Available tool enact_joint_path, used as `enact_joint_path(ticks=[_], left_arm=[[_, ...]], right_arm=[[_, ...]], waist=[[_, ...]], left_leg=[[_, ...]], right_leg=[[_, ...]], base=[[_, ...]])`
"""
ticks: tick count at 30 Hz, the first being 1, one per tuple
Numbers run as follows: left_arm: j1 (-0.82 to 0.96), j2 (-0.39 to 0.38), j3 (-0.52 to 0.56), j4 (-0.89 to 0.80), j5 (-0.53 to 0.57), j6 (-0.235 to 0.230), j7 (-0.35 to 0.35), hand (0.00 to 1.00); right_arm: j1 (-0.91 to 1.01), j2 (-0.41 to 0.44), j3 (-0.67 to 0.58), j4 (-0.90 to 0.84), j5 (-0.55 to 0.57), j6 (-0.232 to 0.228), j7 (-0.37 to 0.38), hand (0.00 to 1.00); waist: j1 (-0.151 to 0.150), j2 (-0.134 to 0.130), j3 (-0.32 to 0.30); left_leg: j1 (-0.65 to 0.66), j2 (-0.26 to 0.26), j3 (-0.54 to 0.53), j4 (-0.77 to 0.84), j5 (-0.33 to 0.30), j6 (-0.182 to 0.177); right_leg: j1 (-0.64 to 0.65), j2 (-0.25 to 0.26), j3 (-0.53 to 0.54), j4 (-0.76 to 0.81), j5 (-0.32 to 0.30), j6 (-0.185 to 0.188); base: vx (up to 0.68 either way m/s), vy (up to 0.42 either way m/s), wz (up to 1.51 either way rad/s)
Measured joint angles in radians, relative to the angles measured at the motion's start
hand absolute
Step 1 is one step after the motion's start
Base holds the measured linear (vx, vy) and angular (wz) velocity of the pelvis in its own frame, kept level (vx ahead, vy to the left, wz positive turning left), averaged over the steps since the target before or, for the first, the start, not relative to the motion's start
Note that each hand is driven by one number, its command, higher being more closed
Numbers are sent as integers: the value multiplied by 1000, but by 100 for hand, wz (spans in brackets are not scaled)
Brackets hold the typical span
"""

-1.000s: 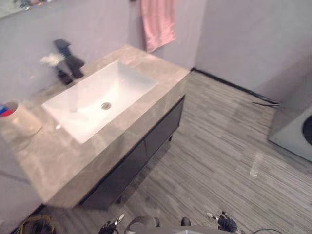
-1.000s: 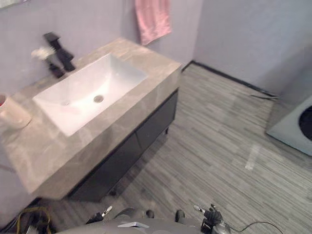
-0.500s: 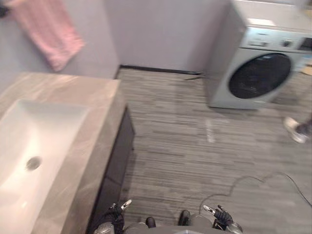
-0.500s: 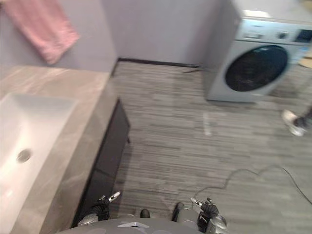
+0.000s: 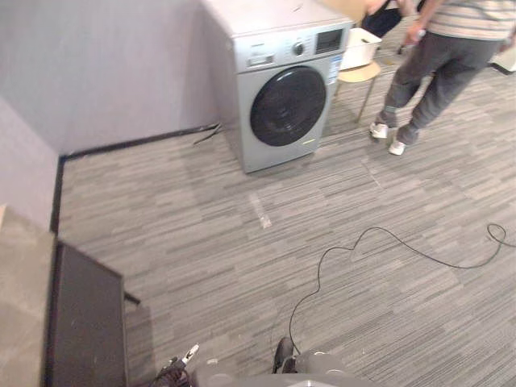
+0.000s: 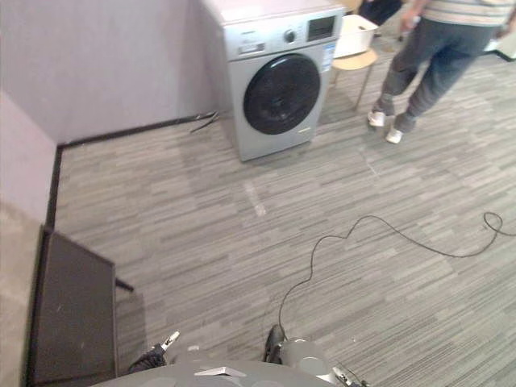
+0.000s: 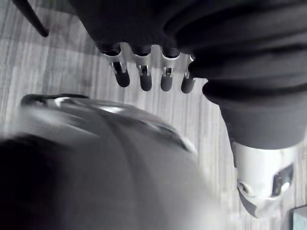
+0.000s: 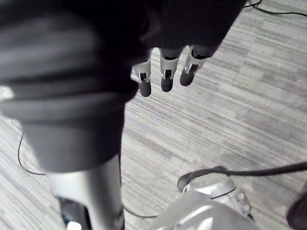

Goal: Organize washtable

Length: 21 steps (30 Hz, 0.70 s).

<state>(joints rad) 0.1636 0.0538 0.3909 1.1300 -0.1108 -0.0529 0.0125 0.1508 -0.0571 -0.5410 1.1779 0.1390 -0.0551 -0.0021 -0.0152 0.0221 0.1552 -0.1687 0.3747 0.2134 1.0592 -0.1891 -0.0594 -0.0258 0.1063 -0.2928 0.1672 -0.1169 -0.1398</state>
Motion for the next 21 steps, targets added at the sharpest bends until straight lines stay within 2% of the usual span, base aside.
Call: enact_joint_path(ticks=[2,3,4,6,7,9,10,11,12,13,14,15,16,18,19,20,21], left_arm=[[34,-16,1,-16,-13,3,0,0],[44,-19,-1,-21,-19,3,0,0],[44,-18,-1,-21,-20,3,0,0],[64,-27,1,-23,-18,3,0,0],[67,-29,5,-26,-18,2,1,0],[73,-38,10,-26,-15,2,5,0],[73,-39,6,-26,-11,3,6,0],[72,-38,1,-22,2,4,8,0],[74,-26,-6,-21,12,5,8,0],[71,-14,-16,-8,22,5,7,0],[64,4,-26,8,23,6,6,0],[52,40,-55,15,23,7,6,0],[15,67,-99,17,22,7,8,0],[-25,72,-126,16,20,8,9,0],[-61,65,-138,11,13,7,11,0],[-84,64,-147,-2,5,4,11,0],[-117,68,-164,-10,-2,-4,10,0]], right_arm=[[-18,-7,36,-2,2,-1,0,0],[-33,-13,53,-2,12,-2,1,0],[-39,-13,67,-2,25,-2,1,0],[-44,-9,97,-14,37,-7,1,0],[-40,-11,114,-24,37,-7,1,0],[-34,-13,150,-45,37,-11,2,0],[-32,-13,151,-45,37,-11,2,0],[-14,-12,143,-46,37,-11,2,0],[10,-6,131,-44,37,-9,2,0],[25,-2,108,-43,37,-9,3,0],[28,9,97,-43,37,-9,3,0],[27,29,94,-37,38,-8,3,0],[20,34,94,-37,37,-8,8,0],[10,32,82,-38,37,-8,13,0],[8,25,67,-42,38,-8,12,0],[7,22,67,-47,38,-10,12,0],[7,21,68,-48,38,-9,12,0]], waist=[[9,-6,0],[30,-8,0],[36,-12,-1],[34,-23,-2],[36,-23,-3],[38,-22,-7],[37,-21,-8],[32,-17,-14],[33,-30,-38],[30,-44,-53],[23,-57,-55],[18,-89,-60],[-1,-92,-41],[-7,-88,-16],[-8,-56,-1],[-9,-41,2],[-27,-41,3]], left_leg=[[-73,-124,-63,-14,-20,-22],[-109,-177,-66,-100,-27,-10],[-124,-194,-61,-167,-29,-7],[-150,-228,-81,-505,-22,-15],[-151,-235,-114,-585,-13,-21],[-138,-247,-231,-837,62,-49],[-140,-246,-234,-851,78,-52],[-161,-247,-215,-809,107,-34],[-165,-253,-192,-734,144,-23],[-152,-255,-157,-703,150,-39],[-136,-263,-135,-695,133,-35],[-80,-284,-84,-726,113,-20],[-3,-291,-40,-769,92,-10],[90,-286,-6,-815,79,1],[185,-264,37,-876,62,-4],[239,-249,73,-911,52,-10],[297,-241,109,-958,52,-10]], right_leg=[[37,26,117,-10,-10,-14],[48,34,180,-17,-13,-7],[58,36,210,-21,-13,-2],[105,47,306,-58,-13,15],[117,48,331,-60,-22,16],[161,55,427,-55,-70,19],[171,54,447,-43,-91,21],[188,52,473,-5,-139,28],[190,33,494,51,-189,55],[161,21,486,160,-218,84],[119,5,461,273,-232,111],[-1,-40,396,528,-197,190],[-121,-111,304,777,-108,288],[-171,-178,219,871,-148,213],[-222,-219,142,873,-182,154],[-260,-230,98,829,-191,149],[-294,-246,47,714,-191,152]], base=[[191,-178,-162],[243,-123,-161],[234,-123,-167],[-14,-113,-124],[-174,-87,-115],[-4,-38,-117],[239,55,-94],[464,101,-79],[615,95,-83],[543,44,-64],[450,-40,-65],[399,-76,-77],[347,-77,-84],[107,-42,-83],[-64,-38,-112],[-185,-45,-122],[-255,-51,-82]])
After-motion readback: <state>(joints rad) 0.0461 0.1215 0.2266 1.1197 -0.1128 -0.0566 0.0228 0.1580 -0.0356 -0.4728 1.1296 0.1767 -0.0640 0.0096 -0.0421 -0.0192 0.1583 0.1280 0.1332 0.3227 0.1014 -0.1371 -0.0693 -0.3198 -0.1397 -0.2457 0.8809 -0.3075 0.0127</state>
